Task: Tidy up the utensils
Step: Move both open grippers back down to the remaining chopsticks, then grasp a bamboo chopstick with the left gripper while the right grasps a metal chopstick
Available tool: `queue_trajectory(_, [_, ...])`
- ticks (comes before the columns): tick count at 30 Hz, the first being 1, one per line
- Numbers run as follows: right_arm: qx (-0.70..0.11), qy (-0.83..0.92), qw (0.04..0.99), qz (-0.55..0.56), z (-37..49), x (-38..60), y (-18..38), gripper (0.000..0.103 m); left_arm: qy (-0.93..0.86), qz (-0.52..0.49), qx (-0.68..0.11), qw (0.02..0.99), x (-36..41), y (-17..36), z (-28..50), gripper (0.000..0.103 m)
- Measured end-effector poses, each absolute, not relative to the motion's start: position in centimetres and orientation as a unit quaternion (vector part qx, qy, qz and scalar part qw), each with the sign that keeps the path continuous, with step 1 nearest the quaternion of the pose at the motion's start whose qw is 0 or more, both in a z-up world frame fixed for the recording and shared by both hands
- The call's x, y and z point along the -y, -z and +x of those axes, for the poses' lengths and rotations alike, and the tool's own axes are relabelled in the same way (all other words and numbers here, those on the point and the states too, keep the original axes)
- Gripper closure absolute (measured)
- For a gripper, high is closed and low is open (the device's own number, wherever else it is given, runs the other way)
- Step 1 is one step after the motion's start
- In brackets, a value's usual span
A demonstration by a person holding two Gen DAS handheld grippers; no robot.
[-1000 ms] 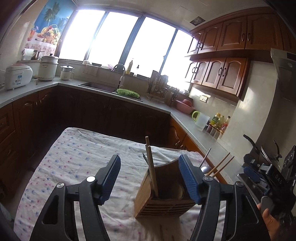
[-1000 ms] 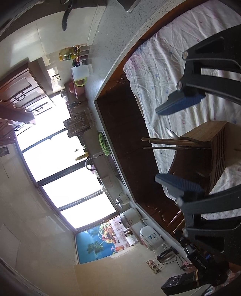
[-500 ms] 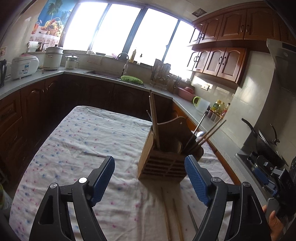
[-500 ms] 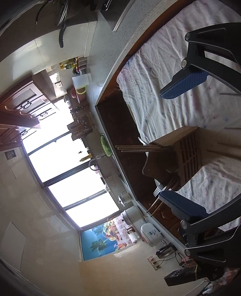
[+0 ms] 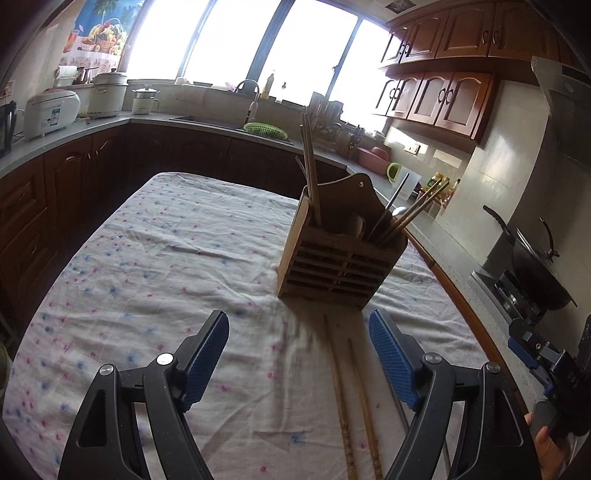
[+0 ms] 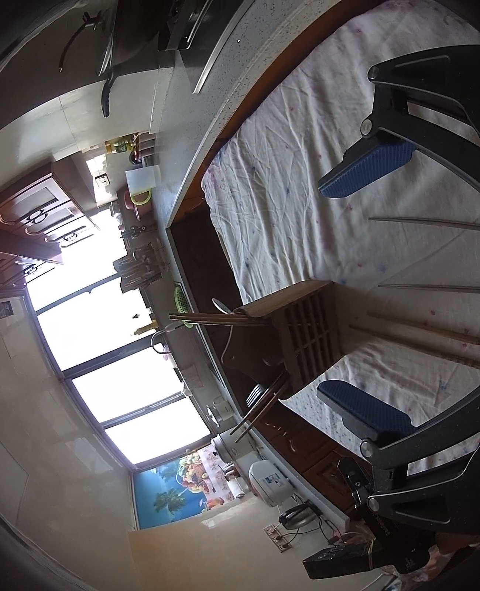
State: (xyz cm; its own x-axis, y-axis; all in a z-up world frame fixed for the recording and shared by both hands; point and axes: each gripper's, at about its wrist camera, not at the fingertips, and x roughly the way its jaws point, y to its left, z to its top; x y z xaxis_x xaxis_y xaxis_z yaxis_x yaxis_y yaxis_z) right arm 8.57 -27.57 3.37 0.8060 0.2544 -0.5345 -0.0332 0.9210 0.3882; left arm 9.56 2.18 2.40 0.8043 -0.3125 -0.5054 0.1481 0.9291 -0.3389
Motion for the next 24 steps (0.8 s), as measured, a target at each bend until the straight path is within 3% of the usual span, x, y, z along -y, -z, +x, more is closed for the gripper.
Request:
queue_trajectory(18, [-0.373,-0.052,0.913,0.155,8.0,28.3,2.0,0.004,0.127,-0.101,-0.365,0.917,1.8,1.1,12.2,0.025])
queue_trajectory(24, [-0.407,-0.046,0.903,0.133,9.3,27.8,3.5,0.024,0.133,-0.088,-0.392,0.906,3.0,2.1,14.2,0.029])
